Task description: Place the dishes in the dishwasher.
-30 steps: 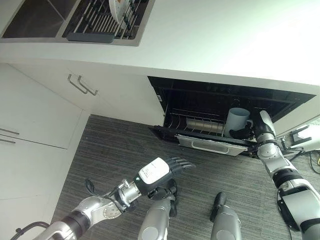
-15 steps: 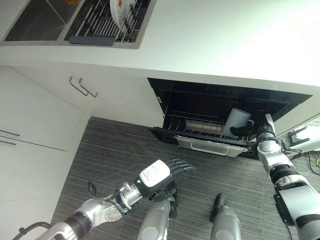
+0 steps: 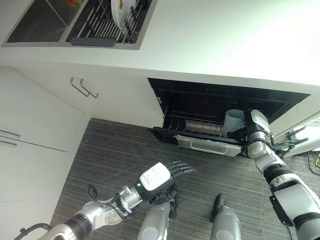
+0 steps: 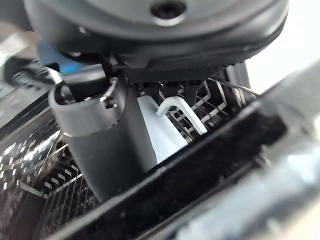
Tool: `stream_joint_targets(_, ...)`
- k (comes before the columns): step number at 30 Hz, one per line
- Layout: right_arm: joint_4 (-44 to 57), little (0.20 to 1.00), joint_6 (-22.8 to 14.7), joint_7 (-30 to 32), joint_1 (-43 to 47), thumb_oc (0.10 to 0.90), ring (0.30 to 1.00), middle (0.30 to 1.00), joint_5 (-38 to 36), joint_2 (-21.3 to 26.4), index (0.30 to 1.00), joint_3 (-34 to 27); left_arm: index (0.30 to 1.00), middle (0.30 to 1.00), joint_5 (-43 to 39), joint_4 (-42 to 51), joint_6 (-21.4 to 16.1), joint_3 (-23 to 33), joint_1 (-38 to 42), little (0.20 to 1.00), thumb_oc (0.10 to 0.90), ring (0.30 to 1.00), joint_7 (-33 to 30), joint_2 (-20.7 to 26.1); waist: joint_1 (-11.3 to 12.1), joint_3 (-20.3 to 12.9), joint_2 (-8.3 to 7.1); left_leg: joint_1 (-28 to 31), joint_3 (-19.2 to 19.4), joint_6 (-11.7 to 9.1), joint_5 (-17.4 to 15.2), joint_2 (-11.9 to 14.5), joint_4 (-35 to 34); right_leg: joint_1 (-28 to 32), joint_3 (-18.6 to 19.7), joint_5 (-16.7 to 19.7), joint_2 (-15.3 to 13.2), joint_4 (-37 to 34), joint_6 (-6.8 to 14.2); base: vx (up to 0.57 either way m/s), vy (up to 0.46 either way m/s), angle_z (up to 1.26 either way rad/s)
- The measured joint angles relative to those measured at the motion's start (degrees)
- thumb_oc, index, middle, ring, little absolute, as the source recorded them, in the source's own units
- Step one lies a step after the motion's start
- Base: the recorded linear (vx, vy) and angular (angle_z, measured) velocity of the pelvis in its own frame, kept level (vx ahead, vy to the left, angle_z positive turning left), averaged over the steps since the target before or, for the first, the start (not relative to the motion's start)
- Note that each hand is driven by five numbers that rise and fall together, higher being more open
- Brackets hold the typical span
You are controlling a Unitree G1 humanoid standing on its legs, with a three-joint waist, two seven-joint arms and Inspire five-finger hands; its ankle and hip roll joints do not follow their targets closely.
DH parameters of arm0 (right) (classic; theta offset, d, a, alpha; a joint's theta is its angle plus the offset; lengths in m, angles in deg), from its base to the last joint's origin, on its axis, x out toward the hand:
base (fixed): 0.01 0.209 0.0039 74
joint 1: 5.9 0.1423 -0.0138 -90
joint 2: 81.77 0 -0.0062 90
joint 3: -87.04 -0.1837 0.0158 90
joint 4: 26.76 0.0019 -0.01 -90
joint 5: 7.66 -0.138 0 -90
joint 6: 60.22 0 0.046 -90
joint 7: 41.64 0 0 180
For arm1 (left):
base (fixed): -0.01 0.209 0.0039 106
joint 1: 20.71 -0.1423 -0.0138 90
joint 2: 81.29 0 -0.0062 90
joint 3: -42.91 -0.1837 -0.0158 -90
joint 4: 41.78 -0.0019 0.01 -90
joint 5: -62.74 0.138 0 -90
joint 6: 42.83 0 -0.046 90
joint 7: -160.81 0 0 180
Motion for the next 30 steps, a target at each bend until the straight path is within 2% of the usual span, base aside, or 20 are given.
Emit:
stream_joint_targets(3,1.2,0.9,0.5,4.0,-0.2,0.8,0.9,0.9,4.1,-0.4,0.9,1.1,0.9,0.9,2.0,-0.5,0.0,-0.3,-0.2,0.9,0.8,0.9,-1.9,0.0,0.1,0.0,0.0,-0.4,0.0,0.1,0.2,0.1,0.0,-0.5,0.0,0.0,0.1,0.3,-0.2,-0.04,-0.014,0.0)
stream_joint_targets(15,1.3,0.9,0.8,12.5,-1.8,0.8,0.9,0.9,4.1,-2.3,0.9,2.1,0.9,0.9,4.5,-2.6,0.0,-0.5,-0.9,0.9,0.8,0.9,-4.6,-2.0,0.0,-0.1,-0.2,-1.0,0.0,0.4,0.3,0.2,-0.2,-1.4,0.1,-0.1,0.1,0.6,-0.3,-0.02,-0.001,0.0)
stream_joint_targets(26,0.7,0.9,1.5,15.8,-2.9,0.8,0.9,0.9,4.0,-3.0,0.9,2.1,0.9,0.9,6.3,-3.8,0.0,-1.0,-1.0,0.9,0.8,0.9,-6.0,-2.1,0.1,-0.1,-0.24,-1.2,0.1,0.5,0.7,0.1,-0.1,-1.8,0.2,-0.1,-0.2,1.2,-0.2,0.0,0.0,0.0)
stream_joint_targets(30,0.9,0.9,0.4,17.0,-3.9,0.8,0.9,0.9,3.9,-3.0,0.9,2.0,0.9,0.9,6.3,-3.8,0.0,-1.0,-1.0,0.9,0.8,0.9,-6.0,-2.1,0.1,-0.2,-0.26,-1.1,0.1,0.5,0.7,0.1,0.0,-1.8,0.1,-0.1,-0.1,1.2,-0.2,0.0,0.0,0.0)
